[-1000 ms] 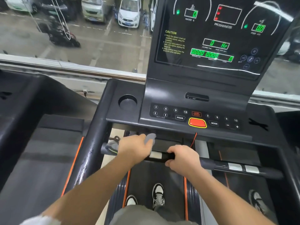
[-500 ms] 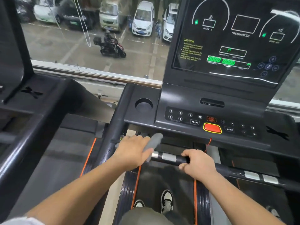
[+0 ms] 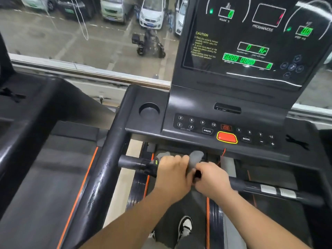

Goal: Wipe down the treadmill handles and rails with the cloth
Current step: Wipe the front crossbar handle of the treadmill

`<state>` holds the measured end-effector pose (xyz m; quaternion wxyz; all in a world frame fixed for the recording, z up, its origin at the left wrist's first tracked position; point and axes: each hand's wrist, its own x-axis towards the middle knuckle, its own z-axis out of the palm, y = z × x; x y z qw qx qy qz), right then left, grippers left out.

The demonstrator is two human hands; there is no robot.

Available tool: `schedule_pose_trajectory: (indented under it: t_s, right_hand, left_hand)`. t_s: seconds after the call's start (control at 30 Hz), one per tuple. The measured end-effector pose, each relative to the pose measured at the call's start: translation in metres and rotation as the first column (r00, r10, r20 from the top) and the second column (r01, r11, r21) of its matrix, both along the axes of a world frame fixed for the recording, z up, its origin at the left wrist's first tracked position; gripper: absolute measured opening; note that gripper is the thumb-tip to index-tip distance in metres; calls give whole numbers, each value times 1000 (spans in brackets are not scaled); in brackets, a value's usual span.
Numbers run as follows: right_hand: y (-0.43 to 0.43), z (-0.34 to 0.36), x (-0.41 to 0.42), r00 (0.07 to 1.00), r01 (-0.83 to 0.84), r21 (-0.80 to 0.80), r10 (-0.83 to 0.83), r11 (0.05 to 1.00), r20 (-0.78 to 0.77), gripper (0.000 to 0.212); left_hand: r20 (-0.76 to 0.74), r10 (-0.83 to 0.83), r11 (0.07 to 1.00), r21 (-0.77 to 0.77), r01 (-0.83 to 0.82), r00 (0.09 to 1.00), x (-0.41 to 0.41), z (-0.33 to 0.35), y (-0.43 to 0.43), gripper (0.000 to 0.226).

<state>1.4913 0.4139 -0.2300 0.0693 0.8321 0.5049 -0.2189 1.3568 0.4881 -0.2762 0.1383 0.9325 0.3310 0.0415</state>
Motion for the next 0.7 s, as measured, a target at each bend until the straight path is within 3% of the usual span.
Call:
schedule_pose_trajectory:
  t_s: [0.07,0.13,0.2,0.27,0.4,0.47,0.6,0.7]
  right_hand:
    - [0,0,2,1000,0,-2,0,1000,-9,24]
    - [-3,0,5,999,8,12,-7,1000,-53,35]
    - [-9,-1,10,985,73,69,-61,995,-162,49]
    - [-23,0,20,964,141,141,-103,980,-245,65]
    - [-57,7,63,985,136,151,-117,979,-129,68]
    - [-68,11,84,989,137,59,-133,989,-65,63]
    - [-72,13,102,996,53,-85,-59,995,-68,46]
    - [-71,9,111,998,-49,-86,46,995,-40,43]
  left_hand:
    - [100,-118,993,-5,119,988,-21,-5,11,34]
    - [21,-170,985,18,169,985,-42,-5,38,34]
    - [-74,-34,999,33,36,997,-53,2,61,33]
    - [-64,136,991,12,-135,989,-50,5,66,34]
    - [-223,368,928,141,-344,903,-10,6,41,44]
    - [-273,341,940,124,-319,899,26,7,11,43]
    - [-101,175,982,93,-166,979,74,13,-60,34]
    - [-6,3,997,74,-2,1000,51,10,-45,29]
